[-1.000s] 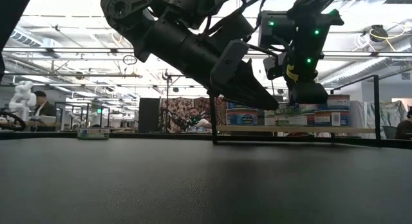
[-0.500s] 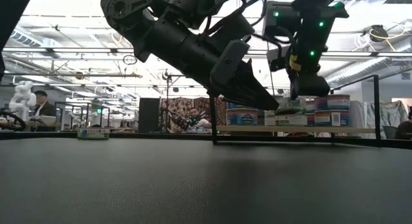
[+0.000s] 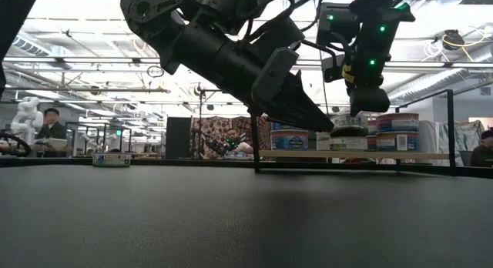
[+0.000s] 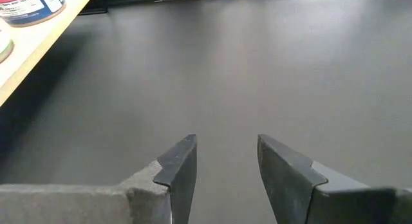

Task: Stack canned seafood by type on shelf
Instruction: Stack the green tuna can on top of the bottom green tuna can on the shelf

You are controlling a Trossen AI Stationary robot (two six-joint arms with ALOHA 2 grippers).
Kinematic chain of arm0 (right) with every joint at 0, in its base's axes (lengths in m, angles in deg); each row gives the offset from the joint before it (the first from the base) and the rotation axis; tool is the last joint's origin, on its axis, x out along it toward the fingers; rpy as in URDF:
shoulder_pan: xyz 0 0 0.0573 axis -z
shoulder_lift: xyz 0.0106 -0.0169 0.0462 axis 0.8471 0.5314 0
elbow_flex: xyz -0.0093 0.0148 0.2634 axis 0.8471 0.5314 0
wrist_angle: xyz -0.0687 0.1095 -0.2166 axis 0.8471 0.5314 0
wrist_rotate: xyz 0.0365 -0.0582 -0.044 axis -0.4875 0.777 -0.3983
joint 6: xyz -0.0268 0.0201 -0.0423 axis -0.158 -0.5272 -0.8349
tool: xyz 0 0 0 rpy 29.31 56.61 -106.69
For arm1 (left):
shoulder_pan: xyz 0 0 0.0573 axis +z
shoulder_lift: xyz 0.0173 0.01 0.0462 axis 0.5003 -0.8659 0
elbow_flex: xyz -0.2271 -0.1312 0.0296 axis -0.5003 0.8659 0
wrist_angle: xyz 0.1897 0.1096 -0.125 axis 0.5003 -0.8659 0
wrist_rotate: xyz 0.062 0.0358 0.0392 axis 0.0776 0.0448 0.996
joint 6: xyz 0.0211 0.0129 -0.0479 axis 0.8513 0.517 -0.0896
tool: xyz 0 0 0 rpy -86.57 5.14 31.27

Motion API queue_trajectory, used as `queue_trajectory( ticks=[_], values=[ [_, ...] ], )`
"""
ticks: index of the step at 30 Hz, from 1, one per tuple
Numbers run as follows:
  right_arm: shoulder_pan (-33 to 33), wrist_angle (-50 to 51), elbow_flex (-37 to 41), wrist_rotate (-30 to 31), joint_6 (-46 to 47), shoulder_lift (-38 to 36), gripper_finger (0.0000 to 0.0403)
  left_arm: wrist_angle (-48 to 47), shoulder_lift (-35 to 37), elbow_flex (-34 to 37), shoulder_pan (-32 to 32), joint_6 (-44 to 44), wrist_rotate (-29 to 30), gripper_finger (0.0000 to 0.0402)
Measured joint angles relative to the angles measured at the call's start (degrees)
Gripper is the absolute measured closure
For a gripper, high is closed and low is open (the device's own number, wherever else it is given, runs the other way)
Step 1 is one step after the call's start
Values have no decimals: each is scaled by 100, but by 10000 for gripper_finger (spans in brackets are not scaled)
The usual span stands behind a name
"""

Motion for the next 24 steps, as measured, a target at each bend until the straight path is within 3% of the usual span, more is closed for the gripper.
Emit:
queue_trajectory(
  ticks=[6,24],
  values=[
    [-1,11,2,-288,56,0,396,0,0,0,1,1,0,237],
    [-21,23,0,-244,122,2,320,0,0,0,1,-1,0,237]
  ],
)
